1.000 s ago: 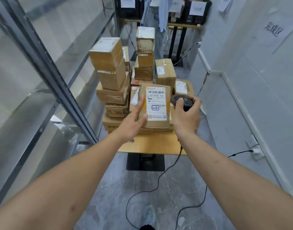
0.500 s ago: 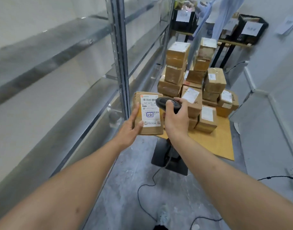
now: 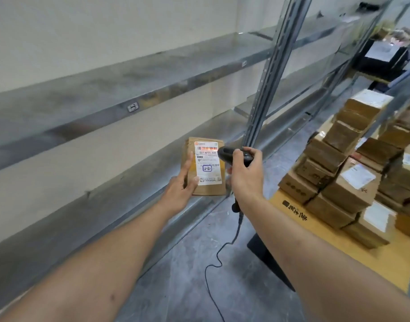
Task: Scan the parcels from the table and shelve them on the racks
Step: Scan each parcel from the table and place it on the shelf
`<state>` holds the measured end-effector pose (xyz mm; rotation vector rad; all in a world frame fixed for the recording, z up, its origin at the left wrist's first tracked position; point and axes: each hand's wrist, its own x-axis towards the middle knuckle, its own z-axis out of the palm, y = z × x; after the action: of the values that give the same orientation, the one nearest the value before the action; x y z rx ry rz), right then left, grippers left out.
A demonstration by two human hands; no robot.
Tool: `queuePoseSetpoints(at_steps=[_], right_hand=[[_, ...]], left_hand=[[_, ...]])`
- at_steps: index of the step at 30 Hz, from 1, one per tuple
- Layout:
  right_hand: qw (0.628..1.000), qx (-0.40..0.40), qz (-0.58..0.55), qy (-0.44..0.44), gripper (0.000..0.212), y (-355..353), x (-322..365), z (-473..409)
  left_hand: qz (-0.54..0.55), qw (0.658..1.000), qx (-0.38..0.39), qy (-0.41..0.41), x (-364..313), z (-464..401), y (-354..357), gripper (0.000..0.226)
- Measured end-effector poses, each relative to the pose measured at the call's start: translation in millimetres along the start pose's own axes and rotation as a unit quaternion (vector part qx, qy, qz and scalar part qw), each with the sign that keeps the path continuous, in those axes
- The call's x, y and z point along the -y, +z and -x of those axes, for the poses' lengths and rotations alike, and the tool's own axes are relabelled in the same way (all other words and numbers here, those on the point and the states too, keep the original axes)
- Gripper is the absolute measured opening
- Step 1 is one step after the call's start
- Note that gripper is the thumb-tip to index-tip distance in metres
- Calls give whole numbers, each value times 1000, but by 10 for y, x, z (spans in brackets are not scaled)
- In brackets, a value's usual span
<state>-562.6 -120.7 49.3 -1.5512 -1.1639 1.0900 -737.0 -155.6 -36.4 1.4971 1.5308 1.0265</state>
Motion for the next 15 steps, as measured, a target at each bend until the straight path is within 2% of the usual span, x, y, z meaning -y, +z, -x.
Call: queuePoseSetpoints(at_steps=[2, 11, 15], right_hand=[[999, 34, 5, -1, 35, 147, 32, 33], [984, 175, 31, -31, 18, 700, 130, 138], [969, 236, 45, -51, 22, 997, 161, 263]], left_hand=[[-7, 999, -30, -23, 97, 100, -126, 67], [-25, 982, -149, -116, 353, 602, -630, 69], [-33, 969, -193, -152, 480, 866, -832, 70]])
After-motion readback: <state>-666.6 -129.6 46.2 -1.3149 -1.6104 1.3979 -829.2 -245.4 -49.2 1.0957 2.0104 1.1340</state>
